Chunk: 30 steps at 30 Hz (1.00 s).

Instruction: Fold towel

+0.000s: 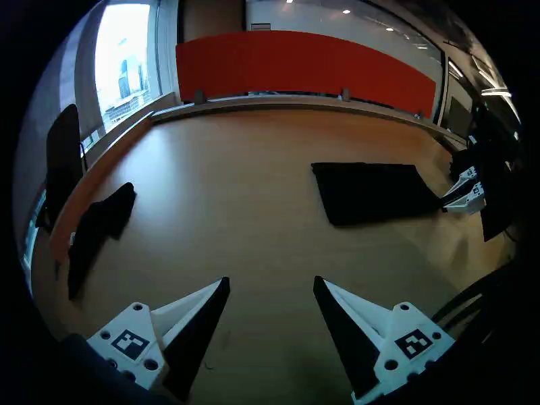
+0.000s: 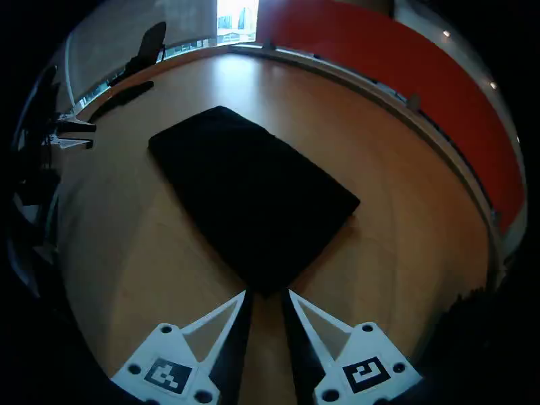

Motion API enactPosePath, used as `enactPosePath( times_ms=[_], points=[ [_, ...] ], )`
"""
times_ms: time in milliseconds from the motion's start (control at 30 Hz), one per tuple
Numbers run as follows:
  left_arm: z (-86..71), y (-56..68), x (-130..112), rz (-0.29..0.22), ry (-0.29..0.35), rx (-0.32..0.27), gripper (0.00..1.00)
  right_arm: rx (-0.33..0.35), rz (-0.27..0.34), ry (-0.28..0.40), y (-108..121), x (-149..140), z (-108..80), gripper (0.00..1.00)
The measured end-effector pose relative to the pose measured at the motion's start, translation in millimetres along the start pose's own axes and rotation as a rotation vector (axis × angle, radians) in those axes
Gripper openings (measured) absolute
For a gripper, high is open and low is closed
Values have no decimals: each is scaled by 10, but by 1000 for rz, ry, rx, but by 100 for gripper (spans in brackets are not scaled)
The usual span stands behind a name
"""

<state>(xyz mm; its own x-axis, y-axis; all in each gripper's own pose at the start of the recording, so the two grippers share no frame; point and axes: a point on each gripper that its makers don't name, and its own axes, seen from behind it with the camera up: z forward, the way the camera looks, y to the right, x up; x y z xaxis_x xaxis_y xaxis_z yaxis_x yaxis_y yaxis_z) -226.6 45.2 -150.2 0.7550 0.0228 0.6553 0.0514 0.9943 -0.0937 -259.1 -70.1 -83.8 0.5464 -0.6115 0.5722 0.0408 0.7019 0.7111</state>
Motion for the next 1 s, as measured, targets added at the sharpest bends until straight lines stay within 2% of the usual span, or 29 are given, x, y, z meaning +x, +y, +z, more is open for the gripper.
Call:
enactPosePath(
  times_ms=[133,400,700,1000],
  points=[
    [-17,-3,-10,0,-2,0,92,5,-3,-2,1,-2,5,30],
    [-29,7,-8,3,-1,-2,92,8,-7,2,-3,9,8,5],
    [-48,45,19,-11,3,-10,92,-13,1,45,33,161,-99,3],
    [-71,43,62,-1,15,-9,92,-42,6,78,109,285,-274,3]
  ],
)
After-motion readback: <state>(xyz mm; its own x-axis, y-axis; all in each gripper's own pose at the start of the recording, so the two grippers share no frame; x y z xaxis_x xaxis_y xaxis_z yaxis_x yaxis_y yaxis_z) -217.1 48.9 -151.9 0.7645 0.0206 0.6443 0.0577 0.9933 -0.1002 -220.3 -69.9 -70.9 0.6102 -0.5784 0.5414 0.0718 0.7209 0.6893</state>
